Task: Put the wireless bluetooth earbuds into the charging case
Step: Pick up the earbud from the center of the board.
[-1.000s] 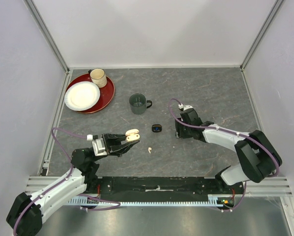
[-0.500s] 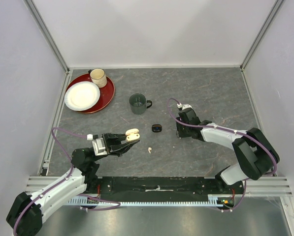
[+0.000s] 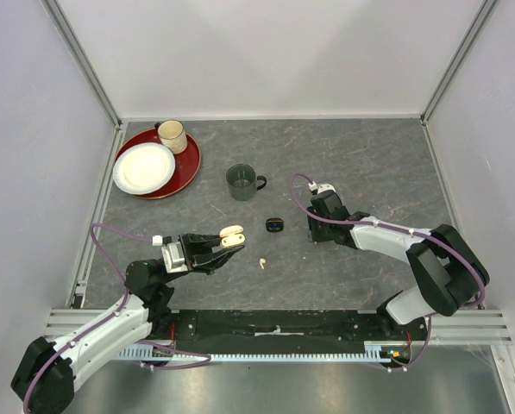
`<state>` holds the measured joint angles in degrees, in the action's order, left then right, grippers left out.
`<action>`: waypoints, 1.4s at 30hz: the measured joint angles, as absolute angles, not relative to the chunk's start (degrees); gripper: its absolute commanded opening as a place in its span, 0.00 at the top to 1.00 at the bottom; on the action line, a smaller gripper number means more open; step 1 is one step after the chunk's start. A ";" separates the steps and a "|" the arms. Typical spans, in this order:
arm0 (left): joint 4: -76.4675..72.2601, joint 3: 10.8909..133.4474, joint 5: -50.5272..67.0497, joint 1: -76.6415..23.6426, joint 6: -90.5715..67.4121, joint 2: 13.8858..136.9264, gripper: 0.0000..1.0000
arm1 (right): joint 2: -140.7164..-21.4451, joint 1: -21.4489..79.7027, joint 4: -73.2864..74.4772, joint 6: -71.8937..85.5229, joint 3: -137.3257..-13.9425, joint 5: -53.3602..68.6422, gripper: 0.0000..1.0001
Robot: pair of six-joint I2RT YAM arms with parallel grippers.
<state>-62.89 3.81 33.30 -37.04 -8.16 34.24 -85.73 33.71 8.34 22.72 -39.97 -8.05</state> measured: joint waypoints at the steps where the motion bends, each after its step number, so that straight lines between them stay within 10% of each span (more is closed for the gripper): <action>1: -62.89 3.81 33.30 -37.04 -8.19 34.24 0.98 | -85.73 33.74 8.36 22.72 -39.97 -8.10 0.61; 29: -62.87 3.81 33.12 -37.04 -8.19 34.39 0.98 | -85.21 35.00 9.72 23.07 -40.34 -8.93 0.93; 42: -62.87 3.81 33.06 -37.04 -8.19 34.41 0.98 | -67.18 40.21 3.64 22.72 -37.82 -12.73 1.00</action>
<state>-62.87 3.81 33.06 -37.04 -8.19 34.41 -67.18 40.21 3.64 22.72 -37.82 -12.73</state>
